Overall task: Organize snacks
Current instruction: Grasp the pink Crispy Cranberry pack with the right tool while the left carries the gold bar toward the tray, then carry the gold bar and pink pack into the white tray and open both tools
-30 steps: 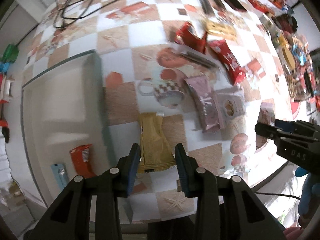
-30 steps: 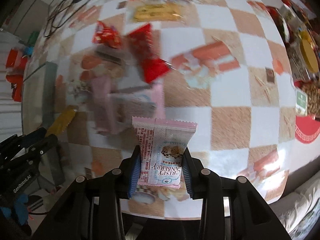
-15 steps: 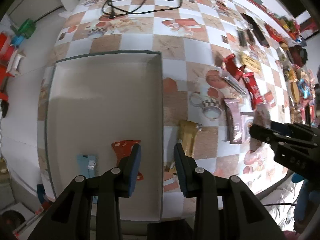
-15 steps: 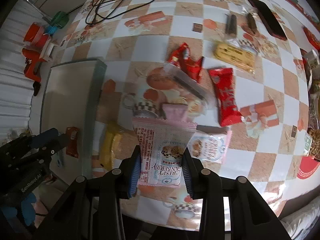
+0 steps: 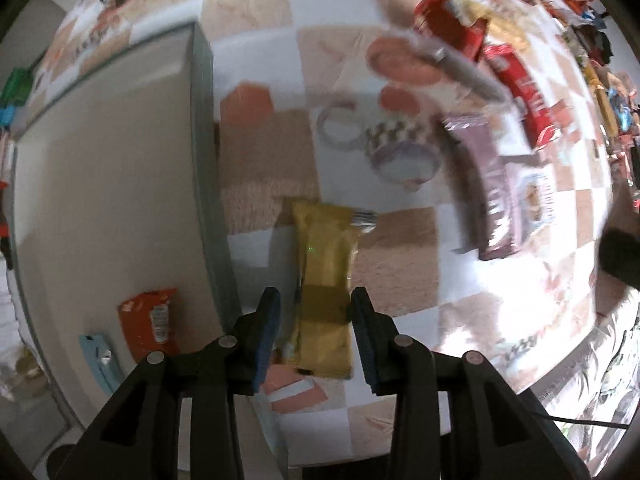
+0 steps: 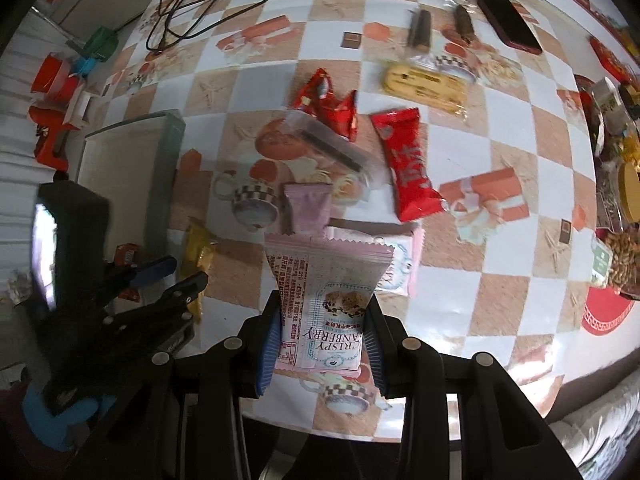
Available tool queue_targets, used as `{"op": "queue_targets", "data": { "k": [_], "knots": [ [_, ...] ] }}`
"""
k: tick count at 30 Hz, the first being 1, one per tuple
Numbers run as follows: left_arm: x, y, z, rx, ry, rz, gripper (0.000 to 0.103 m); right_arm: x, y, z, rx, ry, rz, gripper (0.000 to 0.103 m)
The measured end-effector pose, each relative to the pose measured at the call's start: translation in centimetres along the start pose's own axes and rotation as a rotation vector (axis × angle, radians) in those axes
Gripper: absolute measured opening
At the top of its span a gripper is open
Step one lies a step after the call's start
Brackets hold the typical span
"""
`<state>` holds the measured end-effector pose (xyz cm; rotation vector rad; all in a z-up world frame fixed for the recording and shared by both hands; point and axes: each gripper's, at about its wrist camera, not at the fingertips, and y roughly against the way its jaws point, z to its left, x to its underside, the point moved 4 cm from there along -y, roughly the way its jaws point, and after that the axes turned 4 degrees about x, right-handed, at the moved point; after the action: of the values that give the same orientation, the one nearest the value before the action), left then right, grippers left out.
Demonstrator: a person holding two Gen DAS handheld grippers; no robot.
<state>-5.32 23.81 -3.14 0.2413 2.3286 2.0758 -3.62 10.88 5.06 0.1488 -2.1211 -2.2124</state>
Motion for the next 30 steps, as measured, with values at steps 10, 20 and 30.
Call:
{"op": "queue_targets", "data": {
  "k": [10,20,30],
  "knots": [
    [0.3,1.2,-0.1,0.054,0.012,-0.055,0.024,0.0,0.2,0.4,-0.007,0.018,-0.005,0.039],
    [1.2,8.3,2.7,0.145,0.101,-0.212,0.024,-1.3,0.9,3.1,-0.023,0.060,-0.025,0.039],
    [3.1,10.2,11.6,0.060,0.255,-0.264,0.024,-3.2,1.3,10.9,-0.063,0.202,-0.043,0.039]
  ]
}}
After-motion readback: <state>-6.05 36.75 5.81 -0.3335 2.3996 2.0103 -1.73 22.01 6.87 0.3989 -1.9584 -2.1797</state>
